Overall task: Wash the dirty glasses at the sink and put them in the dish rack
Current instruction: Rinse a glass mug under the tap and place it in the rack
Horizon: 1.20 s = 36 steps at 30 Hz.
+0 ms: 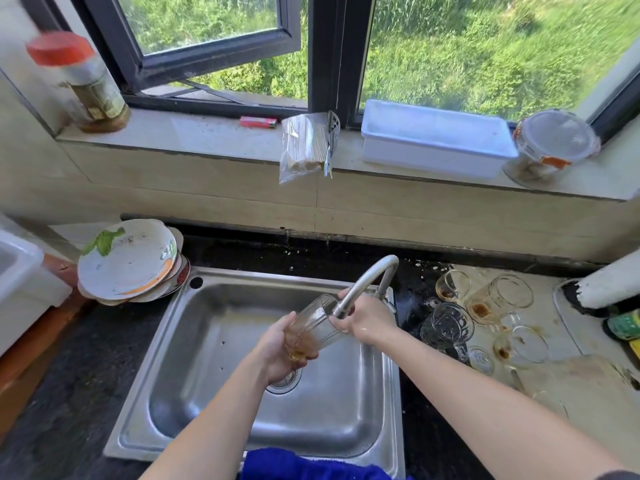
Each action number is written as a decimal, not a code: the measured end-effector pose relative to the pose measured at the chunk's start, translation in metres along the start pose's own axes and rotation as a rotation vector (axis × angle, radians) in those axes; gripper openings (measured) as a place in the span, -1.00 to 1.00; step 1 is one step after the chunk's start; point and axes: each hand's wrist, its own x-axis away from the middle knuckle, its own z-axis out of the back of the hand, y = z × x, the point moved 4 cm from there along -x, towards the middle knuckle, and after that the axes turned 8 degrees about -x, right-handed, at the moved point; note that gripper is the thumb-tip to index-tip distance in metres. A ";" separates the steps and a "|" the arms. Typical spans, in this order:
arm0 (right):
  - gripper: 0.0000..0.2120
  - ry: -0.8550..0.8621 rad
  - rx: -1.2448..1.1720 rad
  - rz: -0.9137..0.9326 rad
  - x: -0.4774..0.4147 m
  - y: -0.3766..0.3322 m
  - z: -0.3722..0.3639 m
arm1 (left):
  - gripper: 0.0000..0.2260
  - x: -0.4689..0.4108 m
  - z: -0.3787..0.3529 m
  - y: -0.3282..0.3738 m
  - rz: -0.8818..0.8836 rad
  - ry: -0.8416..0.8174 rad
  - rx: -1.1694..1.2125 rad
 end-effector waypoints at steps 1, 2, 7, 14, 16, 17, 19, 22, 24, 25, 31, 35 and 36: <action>-0.81 -0.019 -0.018 0.019 -0.002 -0.001 -0.002 | -0.63 0.001 -0.002 0.001 0.009 -0.018 0.009; -0.89 -0.045 -0.037 0.025 -0.003 -0.002 -0.004 | -0.64 0.002 -0.003 0.001 0.008 -0.037 0.034; -0.87 -0.156 -0.335 -0.132 0.006 0.000 -0.009 | -0.63 -0.004 0.005 -0.006 -0.003 0.035 0.103; -0.97 -0.147 -0.370 -0.118 0.005 -0.001 -0.009 | -0.65 0.004 0.000 -0.001 0.003 -0.066 0.114; -0.91 -0.187 -0.449 -0.190 0.010 0.003 -0.014 | -0.70 0.004 0.000 0.005 -0.092 -0.088 0.250; -0.87 -0.202 -0.479 -0.211 0.012 0.005 -0.016 | -0.68 0.003 0.001 0.005 -0.101 -0.076 0.245; -0.84 -0.205 -0.451 -0.203 0.014 0.005 -0.015 | -0.65 0.004 0.002 0.002 -0.055 -0.059 0.169; -0.95 -0.141 -0.378 -0.122 0.008 0.003 -0.009 | -0.58 0.005 0.002 -0.003 0.045 -0.055 0.025; -0.88 -0.104 -0.391 -0.119 0.003 0.005 -0.007 | -0.61 0.007 -0.002 -0.003 0.037 -0.096 0.088; -0.85 -0.098 -0.402 -0.134 0.002 0.007 -0.008 | -0.67 0.006 -0.002 -0.002 0.001 -0.113 0.160; -0.80 -0.242 -0.457 -0.252 0.013 0.008 -0.011 | -0.78 0.006 0.001 0.001 -0.103 -0.077 0.308; -0.87 -0.202 -0.331 -0.145 0.007 -0.002 -0.006 | -0.73 0.006 0.002 -0.004 -0.035 -0.068 0.131; -0.86 -0.174 -0.330 -0.120 0.005 -0.006 -0.004 | -0.69 0.007 0.001 -0.005 -0.010 -0.077 0.096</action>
